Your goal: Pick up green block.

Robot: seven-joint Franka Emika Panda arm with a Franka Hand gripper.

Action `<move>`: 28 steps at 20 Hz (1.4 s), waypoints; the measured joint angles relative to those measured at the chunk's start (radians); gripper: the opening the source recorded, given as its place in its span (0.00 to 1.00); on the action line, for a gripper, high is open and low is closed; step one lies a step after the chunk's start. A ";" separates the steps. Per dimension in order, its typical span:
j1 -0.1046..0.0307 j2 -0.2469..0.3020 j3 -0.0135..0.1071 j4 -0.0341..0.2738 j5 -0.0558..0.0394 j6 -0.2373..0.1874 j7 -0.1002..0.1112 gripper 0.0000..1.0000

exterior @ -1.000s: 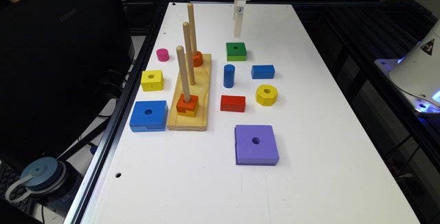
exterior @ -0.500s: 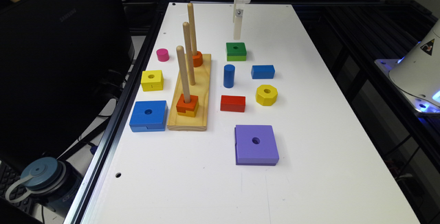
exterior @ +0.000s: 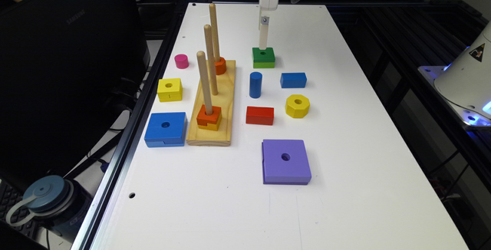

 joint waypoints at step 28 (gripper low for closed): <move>-0.015 0.050 -0.002 0.001 -0.0025 0.039 -0.014 1.00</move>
